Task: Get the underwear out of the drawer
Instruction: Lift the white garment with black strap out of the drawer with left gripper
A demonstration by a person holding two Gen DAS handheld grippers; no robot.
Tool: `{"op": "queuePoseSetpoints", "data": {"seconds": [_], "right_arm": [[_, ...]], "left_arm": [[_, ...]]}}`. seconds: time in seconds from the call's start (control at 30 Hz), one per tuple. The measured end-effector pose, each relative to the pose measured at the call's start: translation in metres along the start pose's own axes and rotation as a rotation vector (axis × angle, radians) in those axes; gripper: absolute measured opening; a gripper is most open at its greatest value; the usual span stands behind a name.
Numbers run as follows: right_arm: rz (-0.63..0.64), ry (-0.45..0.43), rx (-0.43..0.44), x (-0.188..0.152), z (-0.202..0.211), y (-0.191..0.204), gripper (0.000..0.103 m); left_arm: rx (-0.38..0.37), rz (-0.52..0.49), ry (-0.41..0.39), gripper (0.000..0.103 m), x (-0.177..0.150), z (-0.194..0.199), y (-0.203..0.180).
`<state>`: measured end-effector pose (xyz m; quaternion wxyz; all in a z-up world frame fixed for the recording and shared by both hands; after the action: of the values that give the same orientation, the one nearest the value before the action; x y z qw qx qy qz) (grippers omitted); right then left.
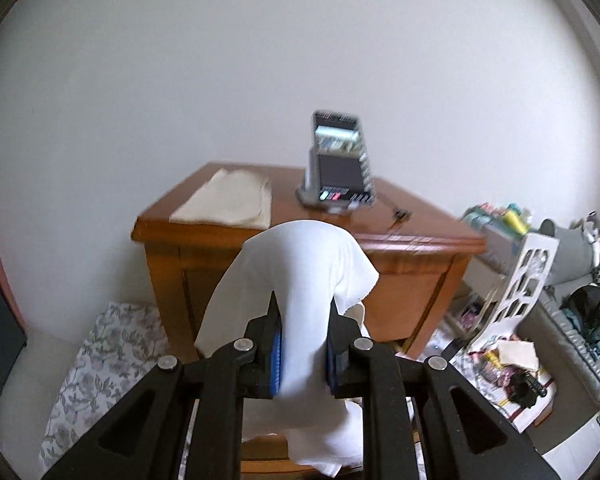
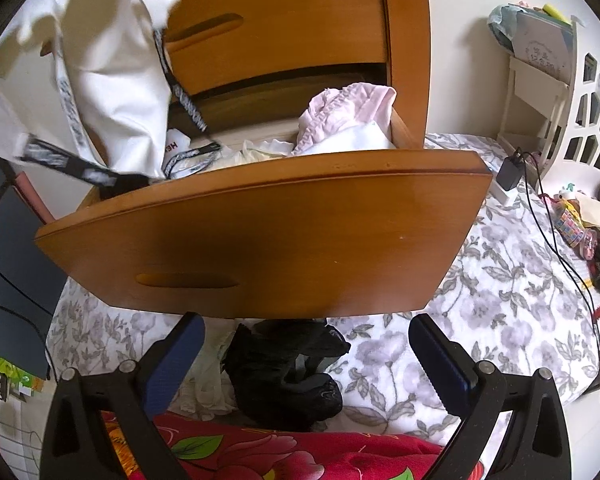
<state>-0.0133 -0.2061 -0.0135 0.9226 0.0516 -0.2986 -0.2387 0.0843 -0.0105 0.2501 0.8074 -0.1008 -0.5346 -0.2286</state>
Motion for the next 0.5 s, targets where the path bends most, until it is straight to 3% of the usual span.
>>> {"op": "queuePoseSetpoints", "data": {"seconds": [0.23,0.5], "right_arm": [[0.001,-0.003,-0.006,0.000,0.001,0.000,0.103],[0.005,-0.043,0.006,0.001,0.017,0.001,0.103]], "left_arm": [[-0.054,-0.020,-0.103,0.017,0.016,0.052,-0.014],[-0.118,-0.058,-0.163,0.017,0.017,0.097,-0.034]]}}
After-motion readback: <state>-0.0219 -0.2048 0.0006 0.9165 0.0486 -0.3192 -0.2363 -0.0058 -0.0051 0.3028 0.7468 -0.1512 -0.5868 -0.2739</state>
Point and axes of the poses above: each gripper's, at about its wrist camera, not at the fingertips, and z roughly against the way its jaws point, y to its left, x to its top, the point moved 5 cm from there along -z, roughly the way its jaws point, and after that the axes turned 13 degrees about -z, right-handed, at the moved point
